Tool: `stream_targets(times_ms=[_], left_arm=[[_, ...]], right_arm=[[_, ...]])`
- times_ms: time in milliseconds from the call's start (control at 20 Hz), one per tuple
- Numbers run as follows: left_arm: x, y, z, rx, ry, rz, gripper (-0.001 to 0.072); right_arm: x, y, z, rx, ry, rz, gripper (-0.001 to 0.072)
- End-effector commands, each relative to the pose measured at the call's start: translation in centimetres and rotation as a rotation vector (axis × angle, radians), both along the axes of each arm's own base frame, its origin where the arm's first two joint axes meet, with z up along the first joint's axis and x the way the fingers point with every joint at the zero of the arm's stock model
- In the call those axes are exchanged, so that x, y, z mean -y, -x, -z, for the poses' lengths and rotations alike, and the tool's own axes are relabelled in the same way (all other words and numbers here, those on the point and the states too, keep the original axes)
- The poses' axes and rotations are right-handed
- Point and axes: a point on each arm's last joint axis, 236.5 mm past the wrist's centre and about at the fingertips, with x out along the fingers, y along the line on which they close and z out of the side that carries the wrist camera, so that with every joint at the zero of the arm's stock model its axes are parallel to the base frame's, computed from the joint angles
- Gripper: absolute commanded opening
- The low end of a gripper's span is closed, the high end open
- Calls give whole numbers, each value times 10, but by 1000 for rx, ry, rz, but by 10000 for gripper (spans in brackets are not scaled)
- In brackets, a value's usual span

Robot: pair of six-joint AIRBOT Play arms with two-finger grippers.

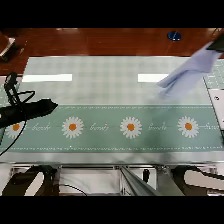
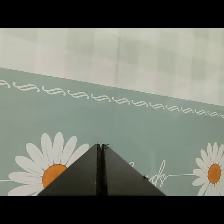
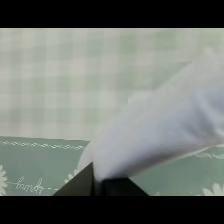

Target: Fold the shirts.

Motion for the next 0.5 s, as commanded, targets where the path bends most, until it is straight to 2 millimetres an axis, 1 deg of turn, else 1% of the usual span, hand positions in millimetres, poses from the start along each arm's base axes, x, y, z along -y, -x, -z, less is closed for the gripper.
stream_targets(times_ms=[0, 50, 150, 250, 350, 450], left_arm=[[0, 0, 0, 0, 0, 0, 22], [0, 0, 0, 0, 0, 0, 22], [0, 0, 0, 0, 0, 0, 22], [0, 0, 0, 0, 0, 0, 22], [0, 0, 0, 1, 0, -1, 22], [0, -1, 0, 2, 0, -1, 22]], right_arm=[[63, 43, -10, -57, 20, 197, 20], [73, 52, -10, -65, 18, 249, 20], [91, 73, -2, -100, 28, 334, 20], [110, 102, 14, -163, 59, 430, 20], [129, 140, 36, -251, 104, 549, 20], [146, 189, 62, -362, 172, 676, 20]])
